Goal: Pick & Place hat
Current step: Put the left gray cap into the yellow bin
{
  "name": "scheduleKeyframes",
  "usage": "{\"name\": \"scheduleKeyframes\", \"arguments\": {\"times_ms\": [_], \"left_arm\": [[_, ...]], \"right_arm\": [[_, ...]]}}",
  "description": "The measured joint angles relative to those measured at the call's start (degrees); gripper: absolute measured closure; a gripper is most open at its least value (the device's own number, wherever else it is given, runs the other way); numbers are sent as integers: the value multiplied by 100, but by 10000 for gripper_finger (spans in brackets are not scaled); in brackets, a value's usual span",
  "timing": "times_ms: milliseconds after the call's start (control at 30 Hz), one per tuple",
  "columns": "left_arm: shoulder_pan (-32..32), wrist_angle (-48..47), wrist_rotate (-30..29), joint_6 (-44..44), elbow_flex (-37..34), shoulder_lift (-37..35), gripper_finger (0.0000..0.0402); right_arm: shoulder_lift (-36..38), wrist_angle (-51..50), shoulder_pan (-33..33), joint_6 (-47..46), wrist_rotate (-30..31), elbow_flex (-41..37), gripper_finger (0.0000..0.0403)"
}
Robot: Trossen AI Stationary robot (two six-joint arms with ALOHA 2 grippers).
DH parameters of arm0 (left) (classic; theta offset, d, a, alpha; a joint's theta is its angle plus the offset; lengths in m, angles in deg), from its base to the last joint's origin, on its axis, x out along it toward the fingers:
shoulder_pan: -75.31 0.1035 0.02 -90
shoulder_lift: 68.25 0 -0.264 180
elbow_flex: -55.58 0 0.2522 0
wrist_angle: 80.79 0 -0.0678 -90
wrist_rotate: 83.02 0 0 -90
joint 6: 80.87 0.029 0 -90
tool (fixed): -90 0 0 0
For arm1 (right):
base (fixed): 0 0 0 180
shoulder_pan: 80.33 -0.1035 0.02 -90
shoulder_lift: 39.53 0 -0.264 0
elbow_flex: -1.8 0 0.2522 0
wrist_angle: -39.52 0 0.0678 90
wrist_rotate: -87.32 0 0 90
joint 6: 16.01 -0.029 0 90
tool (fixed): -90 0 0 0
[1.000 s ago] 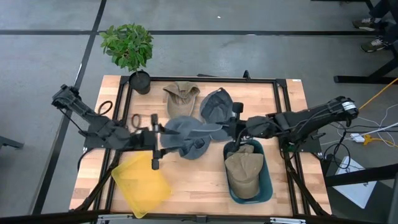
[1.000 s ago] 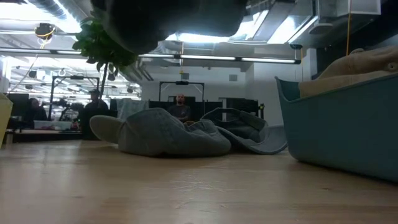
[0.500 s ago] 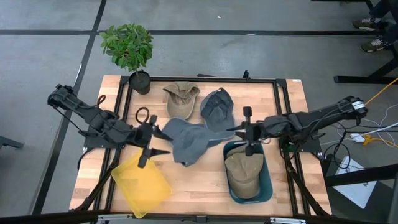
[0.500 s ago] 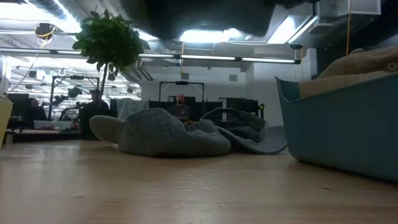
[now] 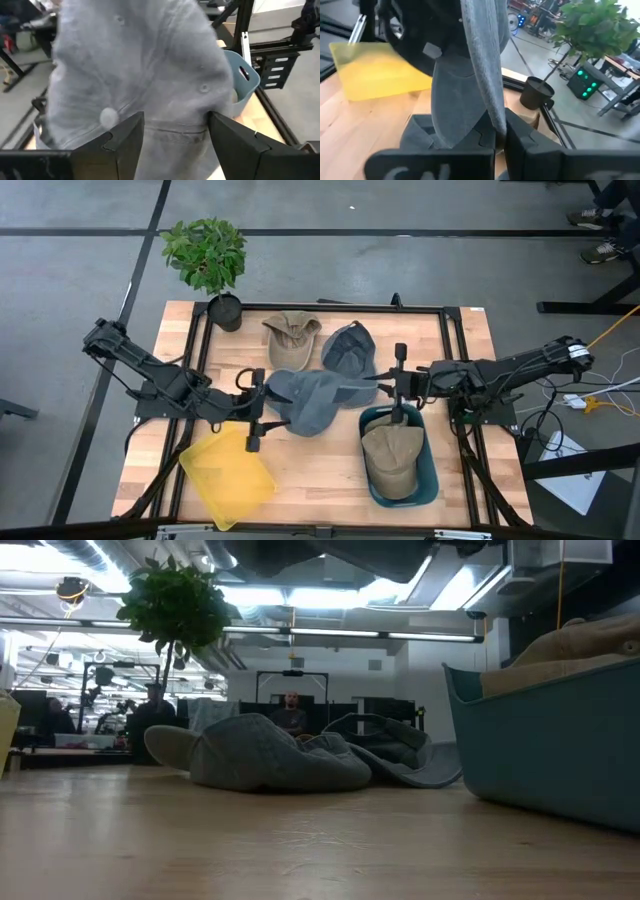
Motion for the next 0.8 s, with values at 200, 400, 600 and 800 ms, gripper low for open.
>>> {"name": "scheduleKeyframes", "arguments": {"times_ms": [200, 400, 600, 800], "left_arm": [[-1, 235, -922, 588, 0, 331, 185], [-1, 492, -2132, 1144, 0, 580, 182], [-193, 477, -1921, 1112, -2, 555, 185], [-751, 478, -2298, 1114, -2, 323, 183]], "right_arm": [[-228, 285, 38, -165, -434, 0, 389], [-358, 476, 35, -397, -638, 0, 387], [-357, 482, 37, -170, -454, 0, 384], [-357, 362, 91, -49, -453, 0, 383]]}}
